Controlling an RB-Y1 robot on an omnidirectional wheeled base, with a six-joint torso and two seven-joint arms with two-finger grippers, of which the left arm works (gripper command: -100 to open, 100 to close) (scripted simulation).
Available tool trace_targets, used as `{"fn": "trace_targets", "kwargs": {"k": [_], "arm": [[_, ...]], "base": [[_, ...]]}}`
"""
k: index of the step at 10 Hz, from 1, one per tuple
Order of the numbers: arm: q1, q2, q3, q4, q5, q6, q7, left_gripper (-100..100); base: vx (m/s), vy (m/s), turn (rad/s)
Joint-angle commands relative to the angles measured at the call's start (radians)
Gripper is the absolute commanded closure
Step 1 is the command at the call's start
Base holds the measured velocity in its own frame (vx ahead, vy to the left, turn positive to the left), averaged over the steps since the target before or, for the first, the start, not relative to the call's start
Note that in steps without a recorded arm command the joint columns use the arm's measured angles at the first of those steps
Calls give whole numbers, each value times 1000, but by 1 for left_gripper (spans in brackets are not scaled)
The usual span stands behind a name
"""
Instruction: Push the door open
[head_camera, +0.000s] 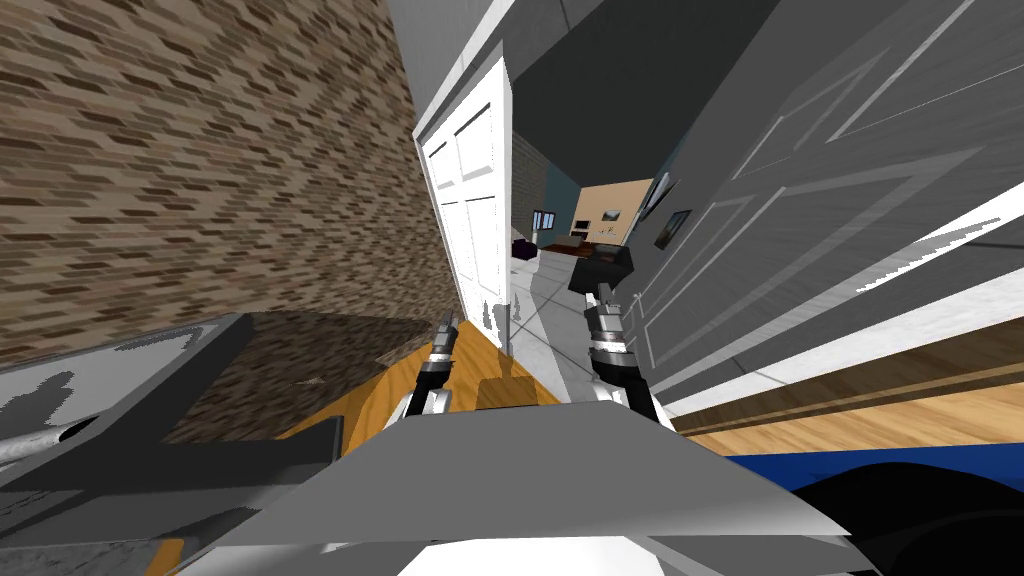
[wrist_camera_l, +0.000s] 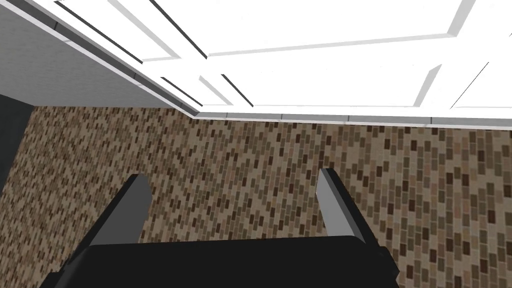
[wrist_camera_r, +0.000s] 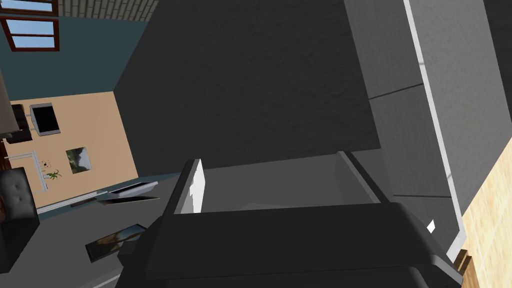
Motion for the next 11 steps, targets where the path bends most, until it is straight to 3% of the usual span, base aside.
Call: {"fn": "trace_targets", "kwargs": {"k": [1, 11], "arm": [[-7, 1, -17, 40, -2, -13, 2, -100], [-82, 14, -104, 281, -2, -66, 25, -100]], "base": [[74, 78, -100], [85, 75, -103]]}}
